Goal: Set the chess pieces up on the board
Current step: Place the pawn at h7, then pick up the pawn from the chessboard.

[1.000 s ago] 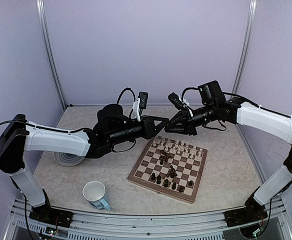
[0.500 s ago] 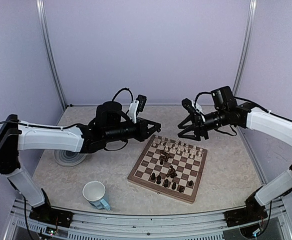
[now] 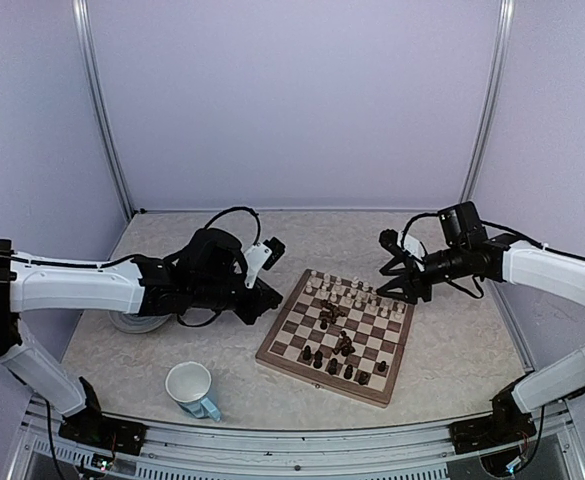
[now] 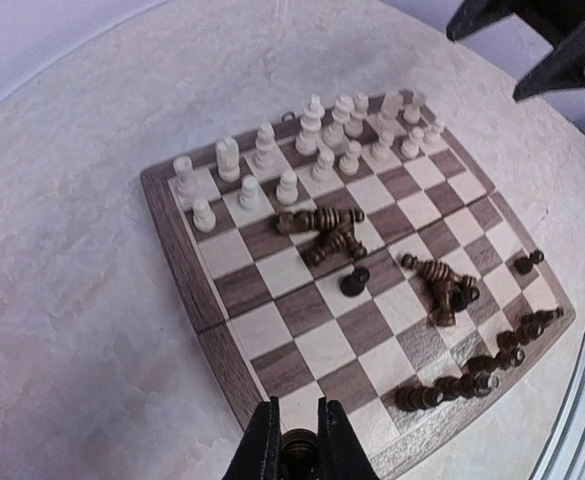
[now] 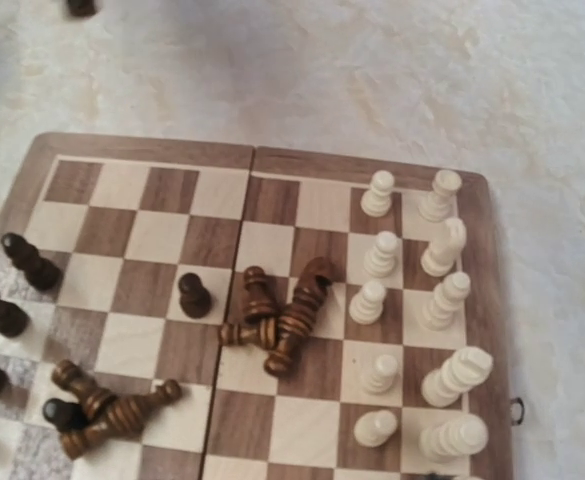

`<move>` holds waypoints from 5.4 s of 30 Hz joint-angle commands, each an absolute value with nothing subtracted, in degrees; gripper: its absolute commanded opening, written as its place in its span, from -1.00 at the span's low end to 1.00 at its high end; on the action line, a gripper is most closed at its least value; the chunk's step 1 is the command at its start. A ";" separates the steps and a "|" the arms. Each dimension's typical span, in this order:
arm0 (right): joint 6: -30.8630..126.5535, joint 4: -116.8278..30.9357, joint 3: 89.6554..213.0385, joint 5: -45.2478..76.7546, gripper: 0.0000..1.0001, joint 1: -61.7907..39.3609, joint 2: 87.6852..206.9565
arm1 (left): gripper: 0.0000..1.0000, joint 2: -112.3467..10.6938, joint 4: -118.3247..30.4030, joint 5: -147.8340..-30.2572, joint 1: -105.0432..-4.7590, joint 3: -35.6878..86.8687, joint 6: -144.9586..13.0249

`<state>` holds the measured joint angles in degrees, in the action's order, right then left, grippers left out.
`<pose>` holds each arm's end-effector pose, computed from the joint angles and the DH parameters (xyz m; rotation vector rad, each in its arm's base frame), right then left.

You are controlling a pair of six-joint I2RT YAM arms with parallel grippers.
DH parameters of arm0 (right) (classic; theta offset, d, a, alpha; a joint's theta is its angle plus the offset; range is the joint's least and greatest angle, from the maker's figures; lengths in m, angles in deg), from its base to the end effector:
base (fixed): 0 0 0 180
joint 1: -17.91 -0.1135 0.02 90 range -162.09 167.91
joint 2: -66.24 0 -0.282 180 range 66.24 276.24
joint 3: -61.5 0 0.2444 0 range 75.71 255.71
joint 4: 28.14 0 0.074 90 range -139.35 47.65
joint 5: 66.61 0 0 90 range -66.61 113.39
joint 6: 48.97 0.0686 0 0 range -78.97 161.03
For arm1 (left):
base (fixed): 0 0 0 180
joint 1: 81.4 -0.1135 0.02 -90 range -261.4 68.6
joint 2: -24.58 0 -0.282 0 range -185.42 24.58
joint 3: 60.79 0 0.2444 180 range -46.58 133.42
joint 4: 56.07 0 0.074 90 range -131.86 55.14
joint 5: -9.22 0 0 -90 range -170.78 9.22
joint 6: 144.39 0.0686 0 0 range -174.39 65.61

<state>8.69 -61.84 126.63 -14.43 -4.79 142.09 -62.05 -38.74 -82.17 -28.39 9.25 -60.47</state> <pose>0.2446 0.1479 0.2518 -1.3070 1.8182 0.6784 0.2128 -0.2853 0.2457 0.9007 2.0388 -0.6089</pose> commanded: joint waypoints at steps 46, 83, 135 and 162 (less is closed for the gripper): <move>5.71 -60.32 125.77 -13.52 0.12 -4.31 144.70 | -0.70 -77.40 -43.62 -87.97 -29.38 11.12 -64.24; 5.62 -60.89 126.14 -13.95 0.13 -4.32 145.56 | -0.67 -80.10 -38.72 -88.77 -27.79 13.31 -62.47; -3.72 -79.59 151.22 -0.45 -0.13 -24.52 172.45 | -0.01 -57.06 -48.90 -85.78 -44.84 11.34 -66.95; -3.62 -81.68 157.65 -0.45 -0.92 -28.58 178.45 | -0.01 -58.18 -47.86 -89.37 -44.23 12.37 -66.79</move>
<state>-3.00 -80.06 155.68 0.11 -26.75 177.42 -57.85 -47.70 -88.38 -44.56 11.51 -67.60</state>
